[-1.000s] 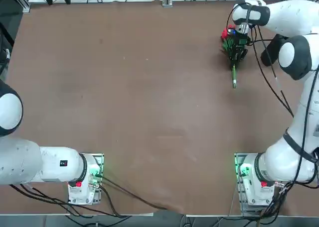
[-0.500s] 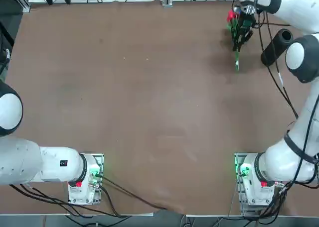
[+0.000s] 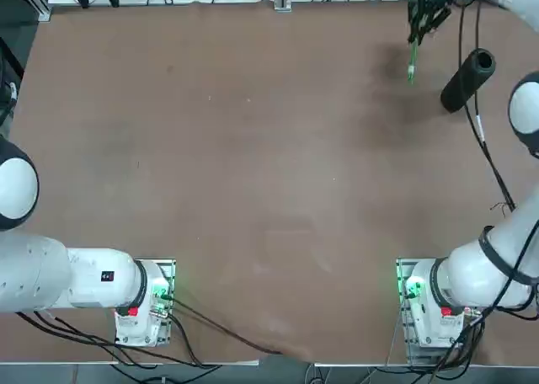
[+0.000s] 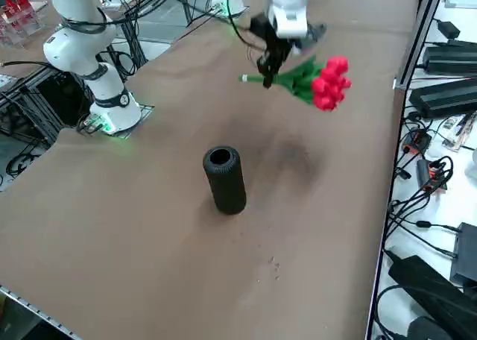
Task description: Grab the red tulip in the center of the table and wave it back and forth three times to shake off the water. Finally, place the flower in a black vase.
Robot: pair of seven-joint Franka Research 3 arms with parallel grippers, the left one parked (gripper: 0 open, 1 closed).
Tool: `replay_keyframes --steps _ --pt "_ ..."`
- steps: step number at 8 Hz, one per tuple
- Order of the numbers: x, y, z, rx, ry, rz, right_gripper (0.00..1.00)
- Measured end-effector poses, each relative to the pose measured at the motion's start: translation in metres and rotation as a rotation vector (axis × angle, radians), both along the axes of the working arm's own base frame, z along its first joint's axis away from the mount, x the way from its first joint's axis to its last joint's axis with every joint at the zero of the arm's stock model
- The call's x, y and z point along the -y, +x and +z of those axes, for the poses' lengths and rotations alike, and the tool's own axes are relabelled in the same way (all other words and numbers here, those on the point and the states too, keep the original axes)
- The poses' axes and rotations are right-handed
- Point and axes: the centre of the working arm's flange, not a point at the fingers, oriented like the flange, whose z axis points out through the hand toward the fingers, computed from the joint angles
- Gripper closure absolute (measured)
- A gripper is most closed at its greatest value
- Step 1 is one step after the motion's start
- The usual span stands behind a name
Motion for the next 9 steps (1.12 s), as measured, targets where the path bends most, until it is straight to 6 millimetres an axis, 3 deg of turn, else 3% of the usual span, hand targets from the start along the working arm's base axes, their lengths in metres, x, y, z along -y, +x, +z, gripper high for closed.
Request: replay_keyframes --steps 2,3,7,9 --pt "0.008 -0.01 0.073 0.164 -0.022 -0.067 0.88" --pt "0.013 -0.017 0.095 0.207 -0.038 -0.097 0.88" --pt "0.025 -0.012 0.126 0.431 -0.182 -0.193 0.88" --pt "0.066 -0.029 0.174 0.525 -0.267 -0.245 0.88"
